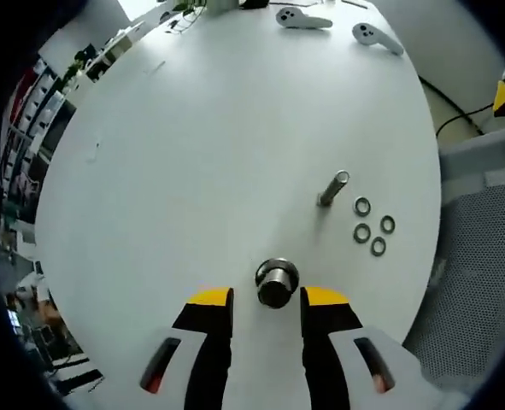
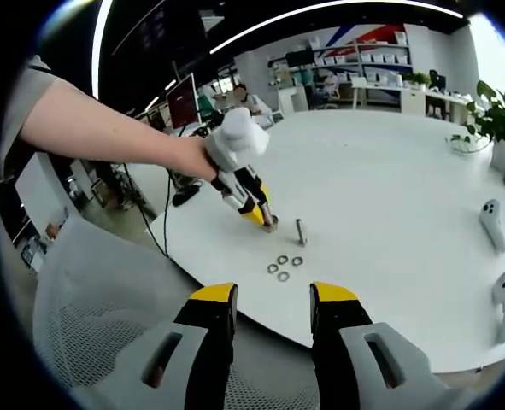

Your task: Place the washer onto the threaded stud by aligning its center hole with the stud, sliding it down to the base, and recovering from edge contact or off-axis alignment until the washer reaches the visible bottom stop.

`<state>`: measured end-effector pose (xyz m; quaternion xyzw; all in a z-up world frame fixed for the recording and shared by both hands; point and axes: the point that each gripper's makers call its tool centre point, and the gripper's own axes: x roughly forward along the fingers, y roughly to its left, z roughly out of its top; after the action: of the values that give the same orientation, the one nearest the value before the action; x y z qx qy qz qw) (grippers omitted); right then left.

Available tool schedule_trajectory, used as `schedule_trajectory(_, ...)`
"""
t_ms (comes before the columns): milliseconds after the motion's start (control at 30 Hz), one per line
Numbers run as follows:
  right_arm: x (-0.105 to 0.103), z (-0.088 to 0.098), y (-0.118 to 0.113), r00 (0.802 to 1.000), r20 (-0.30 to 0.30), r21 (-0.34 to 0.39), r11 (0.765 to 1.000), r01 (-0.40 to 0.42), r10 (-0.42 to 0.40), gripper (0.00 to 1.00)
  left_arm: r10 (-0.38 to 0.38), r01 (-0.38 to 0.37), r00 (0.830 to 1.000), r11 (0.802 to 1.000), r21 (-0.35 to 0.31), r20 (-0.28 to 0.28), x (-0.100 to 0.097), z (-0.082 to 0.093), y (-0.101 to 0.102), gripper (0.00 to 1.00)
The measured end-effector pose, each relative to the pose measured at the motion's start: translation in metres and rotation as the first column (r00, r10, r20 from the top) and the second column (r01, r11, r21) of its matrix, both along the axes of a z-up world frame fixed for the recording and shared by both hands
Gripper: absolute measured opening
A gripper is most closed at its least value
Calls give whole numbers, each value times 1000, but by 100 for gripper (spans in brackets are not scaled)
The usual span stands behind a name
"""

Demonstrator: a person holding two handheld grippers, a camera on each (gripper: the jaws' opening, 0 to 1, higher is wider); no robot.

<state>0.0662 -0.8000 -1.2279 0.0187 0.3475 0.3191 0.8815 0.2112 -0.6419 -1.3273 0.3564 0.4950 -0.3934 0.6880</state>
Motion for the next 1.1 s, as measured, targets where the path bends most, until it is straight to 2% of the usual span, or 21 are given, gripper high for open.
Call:
schedule_trajectory(67,0,0,-1,1000,0,-3,1000,3,-3,36,43,-42,999,999,-32,23,0,0,7,31)
schedule_trajectory(167,0,-1,-2,1000,-5,-11,1000,9,-9,36,70,-65,995,996,-63,70,0,12,17,33)
schedule_trajectory(267,0,-2,-3,1000,-4,-17,1000,12,-12,36,112,-100,989,987,-123,100,-6,29,24,33)
schedule_trajectory(367,0,-1,-4,1000,-5,-14,1000,18,-18,37,151,-131,982,977,-168,117,-12,39,30,33)
schedule_trajectory(467,0,-1,-3,1000,-2,-11,1000,16,-16,38,212,-179,971,952,-247,114,-23,48,32,33)
schedule_trajectory(567,-1,-2,-3,1000,-6,-14,1000,18,-18,38,216,-177,968,949,-260,127,-38,53,37,33)
schedule_trajectory(667,-1,-4,-4,1000,-13,-21,1000,19,-19,39,261,-210,957,923,-322,124,-54,61,38,34)
schedule_trajectory(733,-2,-5,-4,1000,-21,-30,999,14,-15,40,273,-216,953,913,-346,128,-64,65,42,34)
schedule_trajectory(800,-3,-6,-3,1000,-23,-34,999,5,-6,40,303,-232,942,896,-378,141,-72,73,46,34)
schedule_trajectory(867,-5,-6,-1,1000,-24,-40,999,-10,9,40,342,-257,929,873,-414,144,-78,79,51,34)
schedule_trajectory(900,-5,-7,0,999,-28,-43,999,-17,15,40,375,-284,917,853,-438,137,-82,84,55,35)
schedule_trajectory(967,-6,-7,0,999,-28,-49,999,-23,22,40,407,-306,904,826,-473,127,-91,91,60,35)
schedule_trajectory(1100,-5,-8,-4,999,-33,-57,998,-2,0,43,413,-300,900,819,-490,140,-106,103,68,36)
